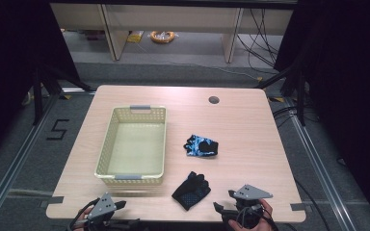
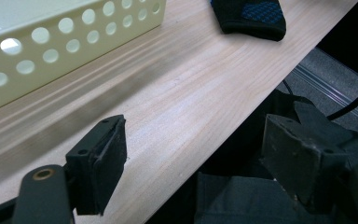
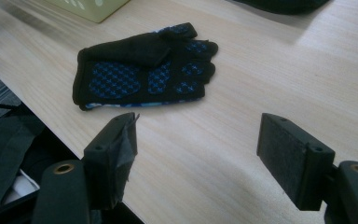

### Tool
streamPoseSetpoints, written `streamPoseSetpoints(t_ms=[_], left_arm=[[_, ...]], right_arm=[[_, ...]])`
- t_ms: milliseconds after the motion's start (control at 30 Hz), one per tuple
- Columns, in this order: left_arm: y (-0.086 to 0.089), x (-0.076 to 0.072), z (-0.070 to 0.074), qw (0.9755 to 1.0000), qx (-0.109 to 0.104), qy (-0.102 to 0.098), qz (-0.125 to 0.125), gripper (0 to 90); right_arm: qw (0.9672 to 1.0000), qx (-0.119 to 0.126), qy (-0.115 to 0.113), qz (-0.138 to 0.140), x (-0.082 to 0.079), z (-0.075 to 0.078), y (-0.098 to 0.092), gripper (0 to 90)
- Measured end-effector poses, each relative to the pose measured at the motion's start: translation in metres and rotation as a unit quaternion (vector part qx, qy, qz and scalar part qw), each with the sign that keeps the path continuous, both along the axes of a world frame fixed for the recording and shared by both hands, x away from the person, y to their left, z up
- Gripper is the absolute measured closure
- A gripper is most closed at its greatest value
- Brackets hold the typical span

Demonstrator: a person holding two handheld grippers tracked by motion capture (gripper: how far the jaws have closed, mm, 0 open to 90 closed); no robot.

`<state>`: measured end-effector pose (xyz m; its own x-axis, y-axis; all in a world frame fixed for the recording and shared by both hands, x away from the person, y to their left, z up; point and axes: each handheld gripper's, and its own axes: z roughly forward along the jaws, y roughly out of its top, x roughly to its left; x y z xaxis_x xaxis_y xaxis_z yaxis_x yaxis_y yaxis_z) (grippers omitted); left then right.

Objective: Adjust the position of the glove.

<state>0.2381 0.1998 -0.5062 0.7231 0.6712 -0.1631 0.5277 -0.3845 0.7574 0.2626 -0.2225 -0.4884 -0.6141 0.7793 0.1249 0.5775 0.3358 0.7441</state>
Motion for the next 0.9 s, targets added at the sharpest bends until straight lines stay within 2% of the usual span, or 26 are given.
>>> streamPoseSetpoints(t_ms=[67, 100, 133, 200, 233, 267, 300, 367, 400, 533, 567, 600, 667, 700, 767, 800, 833, 867, 900], left_arm=[[0.000, 0.000, 0.000, 1.0000, -0.001, 0.000, 0.000, 21.9], [-0.002, -0.001, -0.001, 0.9999, -0.013, -0.002, 0.005, 21.9], [0.000, 0.000, 0.000, 1.0000, 0.004, -0.001, -0.001, 21.9], [0.000, 0.000, 0.000, 1.0000, 0.005, -0.001, -0.001, 21.9], [-0.001, -0.001, 0.000, 1.0000, -0.007, -0.001, 0.003, 21.9], [-0.001, -0.001, 0.000, 1.0000, -0.007, -0.001, 0.003, 21.9], [-0.001, 0.000, 0.000, 1.0000, -0.001, -0.002, 0.003, 21.9], [-0.002, 0.000, -0.001, 1.0000, -0.005, 0.000, 0.005, 22.0], [-0.004, -0.002, -0.002, 0.9996, -0.019, 0.001, 0.019, 22.0], [-0.005, -0.001, -0.001, 0.9998, -0.020, -0.003, 0.009, 22.2], [-0.006, -0.002, 0.000, 0.9998, -0.016, 0.009, 0.008, 22.3], [-0.006, -0.002, 0.000, 0.9998, -0.016, 0.009, 0.008, 22.5], [-0.010, -0.001, 0.000, 0.9998, -0.019, 0.002, 0.008, 23.3], [-0.015, -0.001, 0.000, 0.9997, -0.025, -0.002, 0.006, 23.9], [-0.018, 0.000, 0.001, 0.9997, -0.023, 0.000, 0.000, 24.2], [-0.021, 0.000, 0.000, 0.9995, -0.029, -0.007, 0.006, 24.9], [-0.025, 0.002, 0.002, 0.9995, -0.027, -0.014, -0.007, 25.6], [-0.029, 0.003, 0.001, 0.9994, -0.027, -0.016, -0.011, 26.0], [-0.033, 0.004, 0.001, 0.9997, -0.017, -0.013, -0.008, 26.1]], right_arm=[[1.0000, 0.000, 0.000, 0.000, 0.000, 0.000, 0.000, 29.5], [1.0000, 0.000, -0.001, 0.001, 0.000, 0.000, 0.000, 29.5], [0.9998, 0.008, 0.011, -0.013, -0.002, 0.001, 0.002, 29.5], [0.9999, 0.008, 0.011, -0.010, -0.002, 0.001, 0.002, 29.5], [0.9999, 0.008, 0.010, -0.011, -0.002, 0.000, 0.002, 29.5], [1.0000, 0.000, 0.001, -0.001, 0.000, 0.000, 0.000, 29.5], [1.0000, -0.002, 0.000, 0.001, 0.001, 0.000, 0.000, 29.5], [1.0000, -0.002, 0.000, 0.005, 0.001, 0.000, 0.000, 29.5], [1.0000, -0.001, 0.001, 0.000, 0.000, 0.000, 0.000, 29.5], [1.0000, -0.004, 0.004, -0.001, 0.001, 0.001, 0.001, 29.5], [1.0000, -0.002, 0.003, 0.005, 0.002, 0.001, 0.002, 29.5], [1.0000, 0.003, 0.009, -0.001, 0.002, 0.002, 0.004, 29.5], [1.0000, -0.003, -0.003, 0.007, 0.006, 0.003, 0.003, 29.5], [1.0000, -0.006, -0.003, 0.005, 0.007, 0.004, 0.003, 29.5], [0.9999, -0.002, -0.005, 0.010, 0.010, 0.004, 0.003, 29.6], [1.0000, -0.003, -0.005, 0.005, 0.012, 0.006, 0.004, 29.6], [0.9999, -0.007, -0.004, 0.013, 0.017, 0.008, 0.005, 30.0], [0.9998, -0.005, -0.008, 0.016, 0.019, 0.008, 0.006, 30.8], [0.9998, -0.009, -0.009, 0.016, 0.021, 0.009, 0.006, 31.5]])
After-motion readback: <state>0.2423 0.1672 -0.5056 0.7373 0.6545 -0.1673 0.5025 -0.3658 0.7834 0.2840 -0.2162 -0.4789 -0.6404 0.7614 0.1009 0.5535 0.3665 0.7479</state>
